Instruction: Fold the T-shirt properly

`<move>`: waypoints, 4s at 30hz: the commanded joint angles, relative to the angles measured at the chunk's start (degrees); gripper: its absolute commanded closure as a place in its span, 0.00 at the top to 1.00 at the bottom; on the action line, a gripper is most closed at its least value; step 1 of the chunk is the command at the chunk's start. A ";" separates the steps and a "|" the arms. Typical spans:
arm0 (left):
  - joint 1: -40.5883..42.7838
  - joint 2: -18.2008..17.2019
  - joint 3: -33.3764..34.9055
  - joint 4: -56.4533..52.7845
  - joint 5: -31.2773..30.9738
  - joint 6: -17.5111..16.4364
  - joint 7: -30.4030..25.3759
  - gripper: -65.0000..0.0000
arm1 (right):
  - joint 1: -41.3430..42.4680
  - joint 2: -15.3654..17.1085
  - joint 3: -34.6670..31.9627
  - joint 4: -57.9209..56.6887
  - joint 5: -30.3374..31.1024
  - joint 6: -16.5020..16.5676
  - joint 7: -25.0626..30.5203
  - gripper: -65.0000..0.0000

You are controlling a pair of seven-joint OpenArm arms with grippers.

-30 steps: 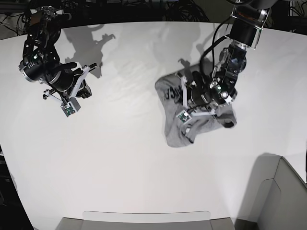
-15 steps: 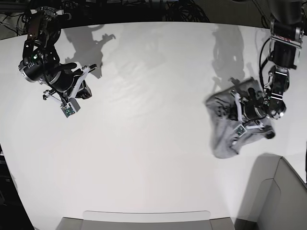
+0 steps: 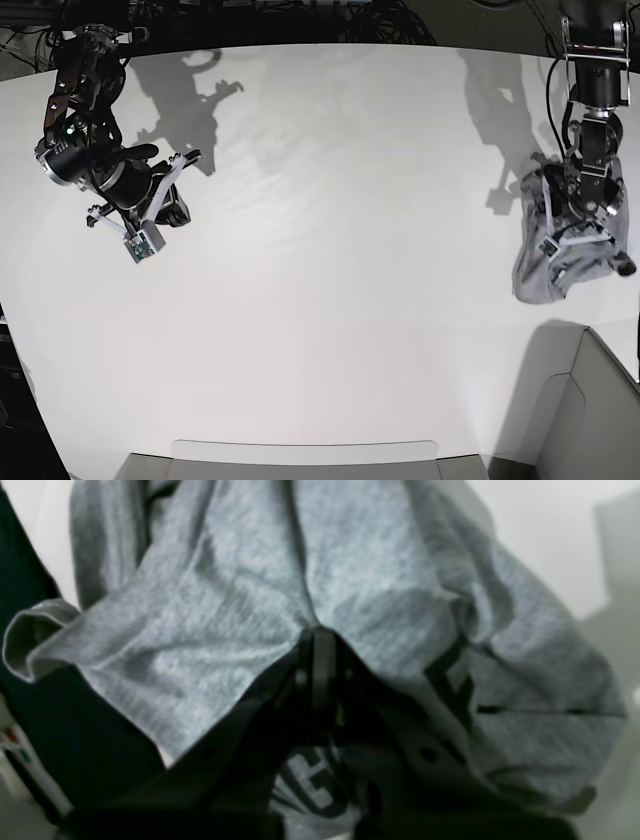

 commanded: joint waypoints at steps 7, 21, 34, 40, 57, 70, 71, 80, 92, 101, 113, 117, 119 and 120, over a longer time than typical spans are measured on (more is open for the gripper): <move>2.07 3.02 -1.13 20.02 -0.67 -0.52 7.03 0.00 | 1.83 0.71 0.28 0.76 0.42 0.07 0.93 0.00; 5.15 19.99 -21.09 42.26 -0.67 -0.52 8.44 0.00 | 2.80 1.24 0.63 1.11 0.33 0.07 1.02 0.00; 17.28 37.83 -34.36 46.22 -0.67 -0.52 -16.27 0.00 | -0.28 4.75 0.63 3.13 0.33 0.07 7.79 0.00; 18.77 40.73 -38.41 47.01 -0.67 -0.52 -16.70 0.00 | -3.18 5.10 0.63 3.22 0.33 0.07 7.87 0.00; 28.80 44.25 -41.31 47.63 -1.02 -0.52 -16.79 0.00 | -12.32 9.06 0.63 3.31 0.42 0.07 7.52 0.00; 37.41 44.25 -46.32 47.63 -9.29 -0.52 -16.88 0.00 | -16.10 11.43 0.11 3.57 0.68 0.07 7.52 0.00; 37.41 44.25 -47.20 47.63 -9.81 -0.52 -16.88 0.00 | -16.10 11.43 0.11 3.57 0.68 0.07 7.52 0.00; 38.29 44.25 -52.47 47.54 -10.16 -0.52 -16.35 0.00 | -17.77 11.08 0.55 3.57 0.77 0.07 7.52 0.00; 44.00 44.25 -53.61 47.54 -10.25 -0.52 -16.70 0.00 | -26.65 8.80 3.36 3.66 3.58 0.07 7.61 0.00; 49.98 44.25 -53.61 47.54 -10.25 -0.52 -16.70 0.00 | -33.68 8.62 6.26 3.83 4.29 0.07 7.52 0.00; 54.99 44.25 -60.73 47.36 -10.34 -0.52 -16.09 0.00 | -47.05 7.30 6.08 3.83 4.29 0.07 7.96 0.00; 54.99 44.25 -65.22 45.87 -10.25 -0.52 -16.09 0.00 | -51.53 6.60 5.56 3.83 4.20 0.07 8.14 0.00; 55.26 44.25 -66.27 45.08 -10.25 -0.52 -16.09 0.00 | -53.90 5.19 5.12 3.83 3.94 0.07 10.60 0.00; 55.34 44.34 -66.89 44.37 -10.25 -0.52 -16.09 0.00 | -55.49 4.66 5.03 3.83 3.94 0.07 12.53 0.00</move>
